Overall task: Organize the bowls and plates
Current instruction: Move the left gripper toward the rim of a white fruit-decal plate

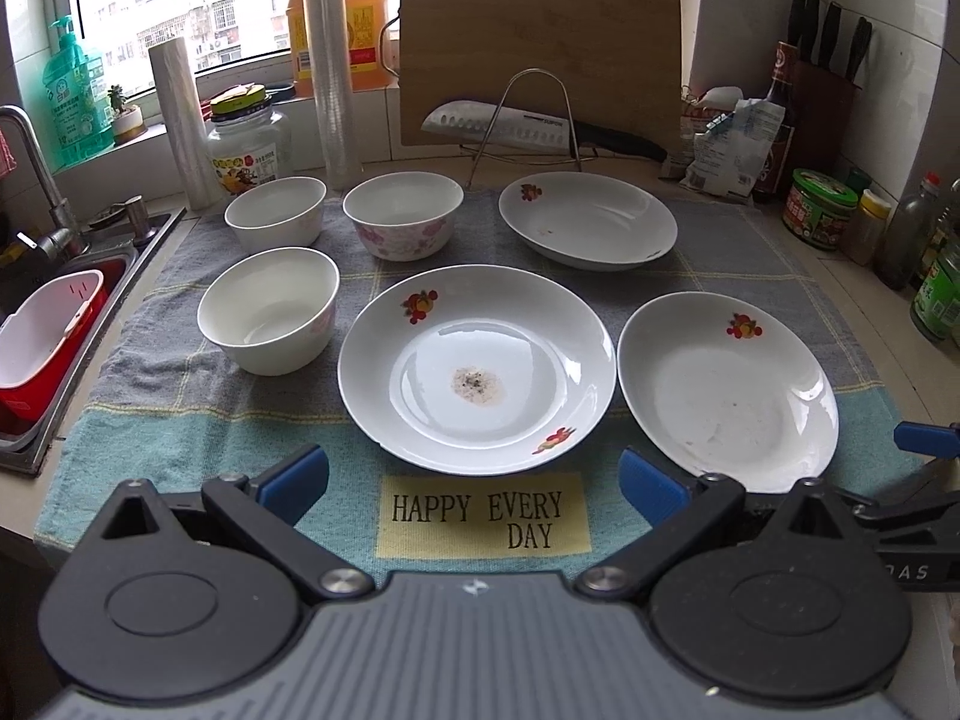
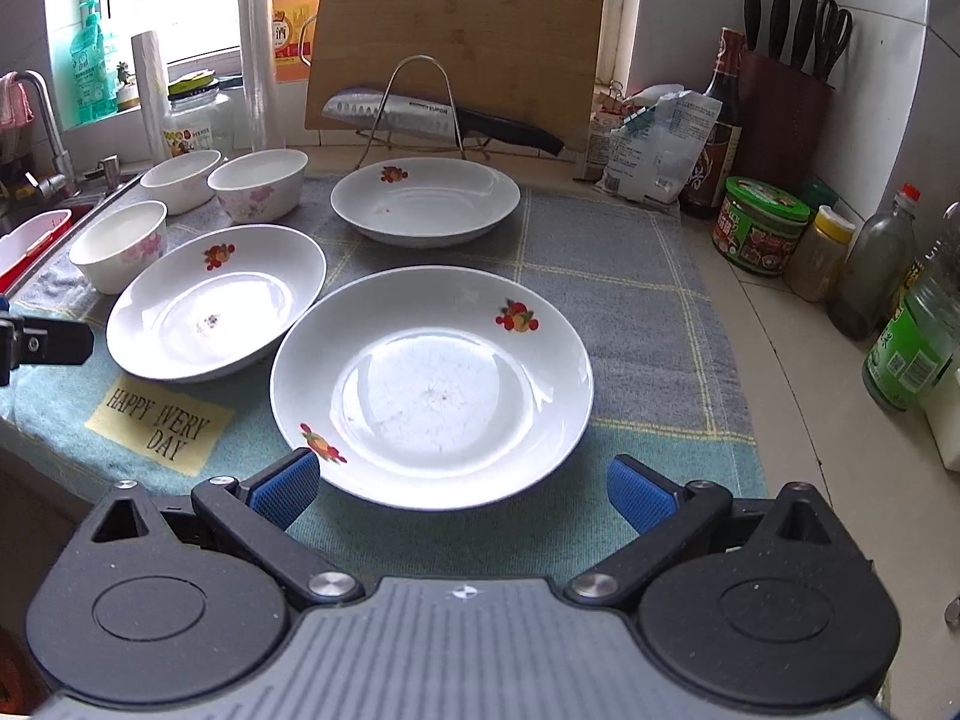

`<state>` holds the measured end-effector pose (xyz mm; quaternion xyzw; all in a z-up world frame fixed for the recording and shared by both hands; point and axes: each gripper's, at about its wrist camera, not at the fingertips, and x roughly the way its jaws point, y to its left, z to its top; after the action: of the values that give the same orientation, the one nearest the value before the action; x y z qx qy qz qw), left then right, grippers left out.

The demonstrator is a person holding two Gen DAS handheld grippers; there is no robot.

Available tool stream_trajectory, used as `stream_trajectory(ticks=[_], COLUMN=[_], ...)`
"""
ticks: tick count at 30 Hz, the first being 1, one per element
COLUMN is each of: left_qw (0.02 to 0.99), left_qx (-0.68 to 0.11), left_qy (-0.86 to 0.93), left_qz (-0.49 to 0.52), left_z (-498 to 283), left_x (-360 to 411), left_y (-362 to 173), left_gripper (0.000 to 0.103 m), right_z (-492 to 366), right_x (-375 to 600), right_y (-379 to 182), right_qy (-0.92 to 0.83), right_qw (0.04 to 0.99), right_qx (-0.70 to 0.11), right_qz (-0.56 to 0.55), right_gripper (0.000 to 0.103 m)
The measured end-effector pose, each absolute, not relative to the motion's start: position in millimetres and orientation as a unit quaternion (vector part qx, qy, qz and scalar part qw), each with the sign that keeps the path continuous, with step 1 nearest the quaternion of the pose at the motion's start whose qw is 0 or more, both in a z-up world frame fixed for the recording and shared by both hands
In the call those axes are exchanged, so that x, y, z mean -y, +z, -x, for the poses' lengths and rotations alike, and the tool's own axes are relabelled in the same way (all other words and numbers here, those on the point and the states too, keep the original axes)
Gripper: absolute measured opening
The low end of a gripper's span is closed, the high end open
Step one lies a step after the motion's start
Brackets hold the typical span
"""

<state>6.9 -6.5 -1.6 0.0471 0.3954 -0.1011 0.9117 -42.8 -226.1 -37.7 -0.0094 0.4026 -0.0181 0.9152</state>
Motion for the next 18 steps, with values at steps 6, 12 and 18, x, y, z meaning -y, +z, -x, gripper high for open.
stream_trajectory(ticks=[6,12,18], left_qw=[0.911,0.912,0.909], left_qx=[-0.395,-0.394,-0.398], left_qy=[-0.113,-0.11,-0.117], left_qz=[-0.033,-0.032,-0.032], left_z=[-12.2,-20.7,-34.6], left_x=[4.3,1.1,1.1], left_y=[-5.8,-8.7,-12.9], left_gripper=[0.102,0.102,0.102], right_z=[38.7,28.0,19.1], right_x=[229.3,228.8,224.2], right_y=[-64.6,-83.1,-91.6], right_qy=[-0.019,-0.024,-0.018], right_qw=[0.905,0.897,0.899], right_qx=[-0.426,-0.441,-0.437], right_qz=[-0.003,-0.008,0.006], right_gripper=[0.103,0.103,0.103])
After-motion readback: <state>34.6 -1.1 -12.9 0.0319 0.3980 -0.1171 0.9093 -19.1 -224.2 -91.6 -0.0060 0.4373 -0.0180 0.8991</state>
